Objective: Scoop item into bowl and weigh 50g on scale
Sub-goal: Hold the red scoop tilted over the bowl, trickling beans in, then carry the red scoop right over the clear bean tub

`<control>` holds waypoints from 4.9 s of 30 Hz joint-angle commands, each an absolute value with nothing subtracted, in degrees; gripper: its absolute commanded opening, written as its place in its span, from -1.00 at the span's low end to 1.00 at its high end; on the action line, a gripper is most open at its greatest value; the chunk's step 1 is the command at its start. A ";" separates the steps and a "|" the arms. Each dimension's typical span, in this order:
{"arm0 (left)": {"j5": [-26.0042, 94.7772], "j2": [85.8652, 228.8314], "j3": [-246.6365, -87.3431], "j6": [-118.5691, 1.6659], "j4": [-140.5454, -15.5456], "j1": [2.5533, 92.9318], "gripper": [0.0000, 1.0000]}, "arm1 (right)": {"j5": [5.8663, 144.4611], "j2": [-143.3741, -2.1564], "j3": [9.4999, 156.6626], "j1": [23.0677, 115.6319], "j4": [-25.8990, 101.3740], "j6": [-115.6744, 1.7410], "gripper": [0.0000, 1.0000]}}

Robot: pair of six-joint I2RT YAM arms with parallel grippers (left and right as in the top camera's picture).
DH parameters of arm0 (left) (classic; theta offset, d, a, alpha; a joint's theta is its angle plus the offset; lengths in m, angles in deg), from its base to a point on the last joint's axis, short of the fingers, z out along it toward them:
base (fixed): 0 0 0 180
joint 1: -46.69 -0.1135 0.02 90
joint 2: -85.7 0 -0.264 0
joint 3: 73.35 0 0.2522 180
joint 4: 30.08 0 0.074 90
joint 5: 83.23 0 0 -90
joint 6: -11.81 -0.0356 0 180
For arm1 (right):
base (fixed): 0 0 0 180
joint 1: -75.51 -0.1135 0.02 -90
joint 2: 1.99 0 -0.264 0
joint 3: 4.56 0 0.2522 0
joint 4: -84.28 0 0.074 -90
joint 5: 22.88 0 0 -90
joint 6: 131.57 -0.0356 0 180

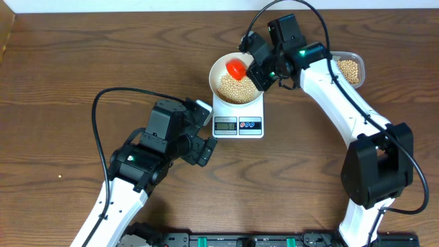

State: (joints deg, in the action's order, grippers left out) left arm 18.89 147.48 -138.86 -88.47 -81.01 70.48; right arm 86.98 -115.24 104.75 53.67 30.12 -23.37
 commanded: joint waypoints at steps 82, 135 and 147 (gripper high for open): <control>19.59 147.44 -138.62 -88.14 -81.07 70.66 0.82 | 84.18 -115.59 99.90 51.07 34.62 -19.70 -0.98; 19.59 147.44 -138.62 -88.14 -81.07 70.66 0.81 | 97.97 -109.95 100.32 57.16 35.10 -30.04 -0.98; 19.59 147.44 -138.62 -88.14 -81.05 70.66 0.81 | 104.75 -106.17 100.32 60.09 34.99 -33.45 -0.98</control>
